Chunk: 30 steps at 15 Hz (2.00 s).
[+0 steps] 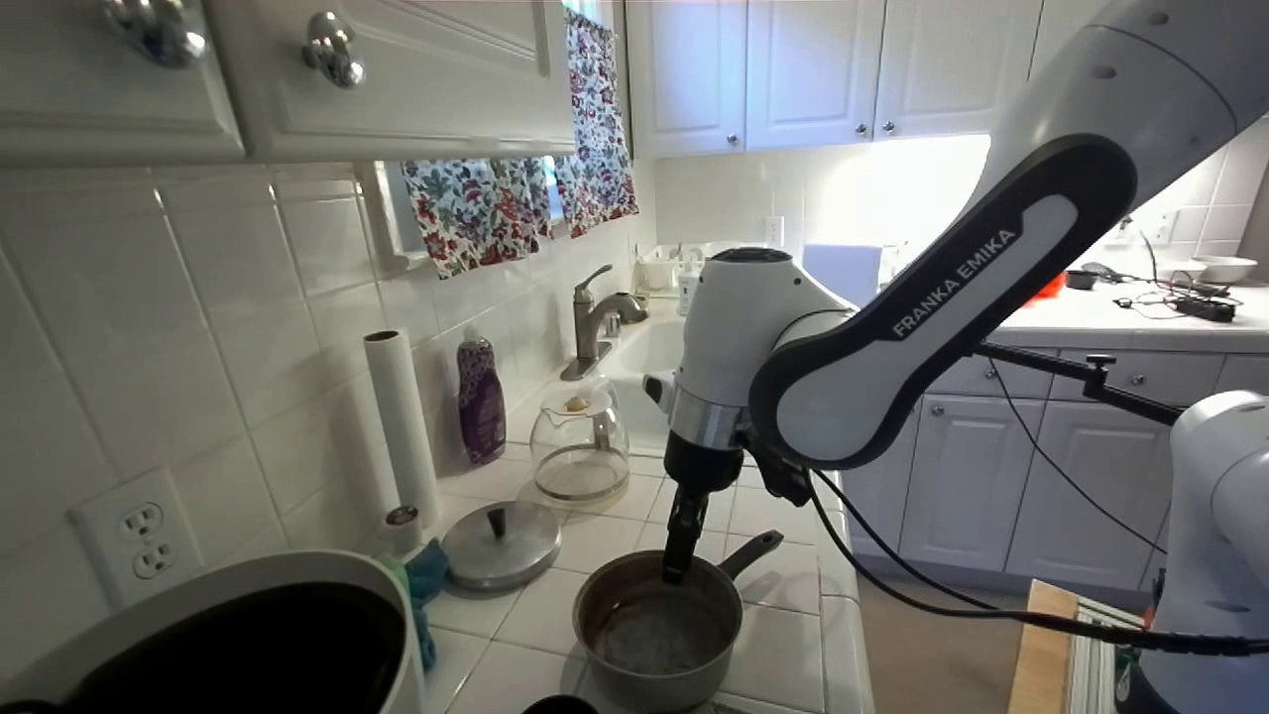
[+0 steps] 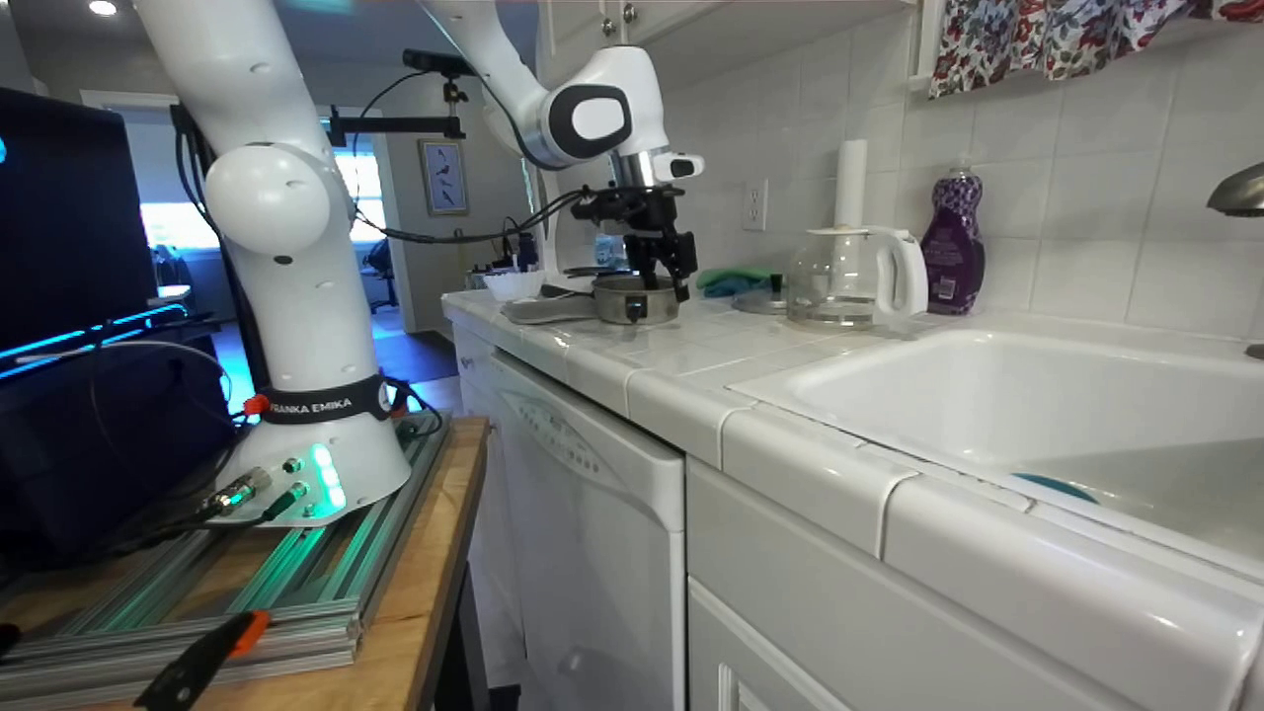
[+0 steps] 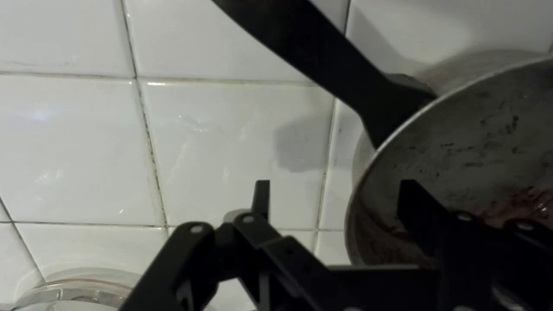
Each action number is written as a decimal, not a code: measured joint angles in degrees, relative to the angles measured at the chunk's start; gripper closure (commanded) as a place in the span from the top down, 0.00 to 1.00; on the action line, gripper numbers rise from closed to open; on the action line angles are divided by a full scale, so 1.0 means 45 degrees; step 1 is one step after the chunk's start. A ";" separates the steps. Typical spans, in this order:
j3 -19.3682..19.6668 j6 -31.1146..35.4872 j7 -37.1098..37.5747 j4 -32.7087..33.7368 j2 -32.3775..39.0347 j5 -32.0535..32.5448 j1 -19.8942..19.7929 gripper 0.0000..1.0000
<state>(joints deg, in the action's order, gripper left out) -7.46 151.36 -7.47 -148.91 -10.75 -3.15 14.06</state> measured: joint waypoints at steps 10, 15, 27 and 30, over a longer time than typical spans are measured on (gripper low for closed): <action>-0.0267 -0.0081 -0.0105 0.0854 0.0938 0.0000 0.0069 0.36; -0.0364 -0.0095 -0.0117 0.0990 0.0983 0.0000 0.0069 0.15; -0.0509 -0.0322 -0.0277 0.1213 0.0948 0.0000 0.0069 0.03; -0.0509 -0.0322 -0.0283 0.1211 0.0944 -0.0001 0.0068 0.03</action>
<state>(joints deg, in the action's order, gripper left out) -9.75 149.91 -8.74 -143.46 -6.51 -3.15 14.36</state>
